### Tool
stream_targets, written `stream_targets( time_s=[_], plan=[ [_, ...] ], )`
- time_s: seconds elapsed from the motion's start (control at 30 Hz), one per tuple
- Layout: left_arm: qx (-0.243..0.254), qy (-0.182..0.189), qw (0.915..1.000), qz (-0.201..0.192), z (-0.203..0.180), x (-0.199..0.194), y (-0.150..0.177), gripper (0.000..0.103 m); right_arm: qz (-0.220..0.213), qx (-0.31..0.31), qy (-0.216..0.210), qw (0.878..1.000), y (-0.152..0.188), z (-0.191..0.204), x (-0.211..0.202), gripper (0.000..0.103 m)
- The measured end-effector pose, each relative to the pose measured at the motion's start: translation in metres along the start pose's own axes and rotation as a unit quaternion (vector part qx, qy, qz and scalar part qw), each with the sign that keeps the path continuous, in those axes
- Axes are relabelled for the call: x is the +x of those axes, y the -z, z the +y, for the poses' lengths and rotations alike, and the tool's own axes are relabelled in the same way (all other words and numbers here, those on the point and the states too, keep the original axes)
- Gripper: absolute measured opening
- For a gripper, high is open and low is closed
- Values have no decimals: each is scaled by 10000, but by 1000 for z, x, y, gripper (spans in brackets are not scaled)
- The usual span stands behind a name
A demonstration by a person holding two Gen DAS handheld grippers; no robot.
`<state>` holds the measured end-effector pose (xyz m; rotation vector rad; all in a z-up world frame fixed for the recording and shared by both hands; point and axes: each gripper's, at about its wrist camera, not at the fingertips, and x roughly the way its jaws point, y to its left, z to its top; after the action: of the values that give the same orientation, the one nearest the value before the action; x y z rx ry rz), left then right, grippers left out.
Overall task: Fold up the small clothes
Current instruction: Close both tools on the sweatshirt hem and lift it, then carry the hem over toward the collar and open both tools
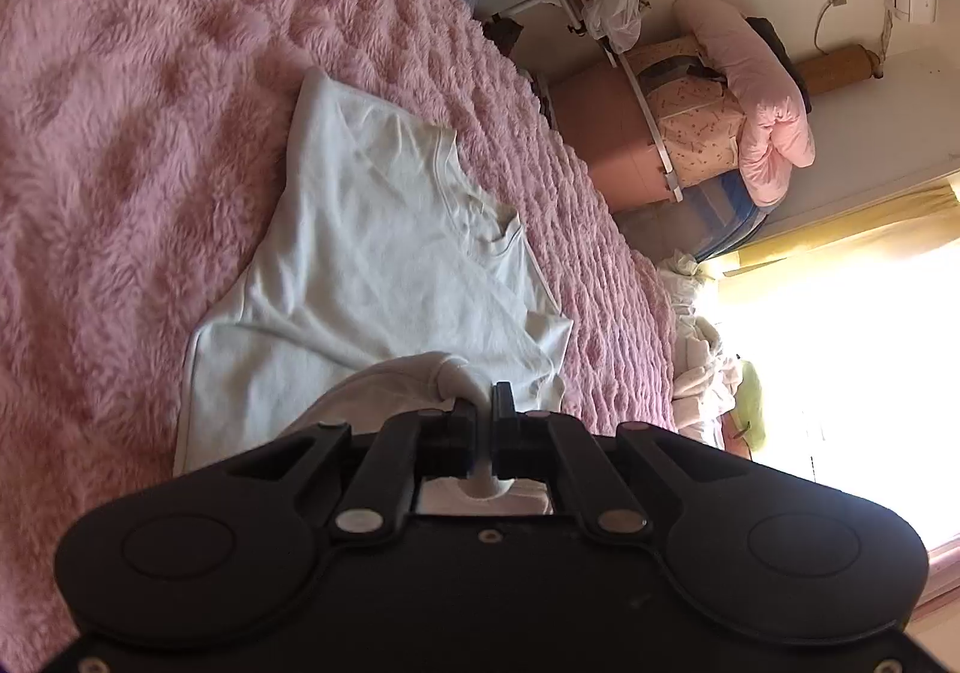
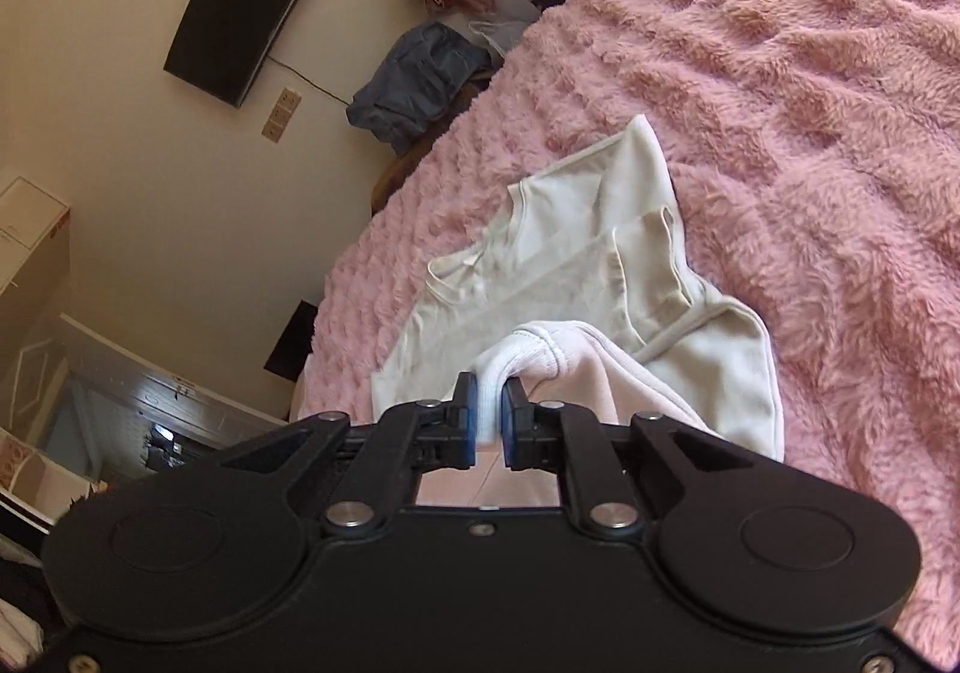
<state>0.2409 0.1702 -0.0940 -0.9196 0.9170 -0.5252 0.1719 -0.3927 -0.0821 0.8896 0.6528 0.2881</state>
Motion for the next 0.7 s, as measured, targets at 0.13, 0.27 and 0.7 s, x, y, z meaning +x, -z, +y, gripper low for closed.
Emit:
stream_targets(
  time_s=[0.13,0.27,0.7],
  plan=[
    [-69,6,9999,-91,6,28,-58,1,-310,269,-231,9989,-38,-5,36,10],
    [-137,24,9998,-119,14,65,-109,1,-444,421,-216,9979,-71,-12,76,10],
    [-442,-525,9976,-44,66,165,-193,1,-599,1082,75,9923,-131,-60,183,9]
  ],
)
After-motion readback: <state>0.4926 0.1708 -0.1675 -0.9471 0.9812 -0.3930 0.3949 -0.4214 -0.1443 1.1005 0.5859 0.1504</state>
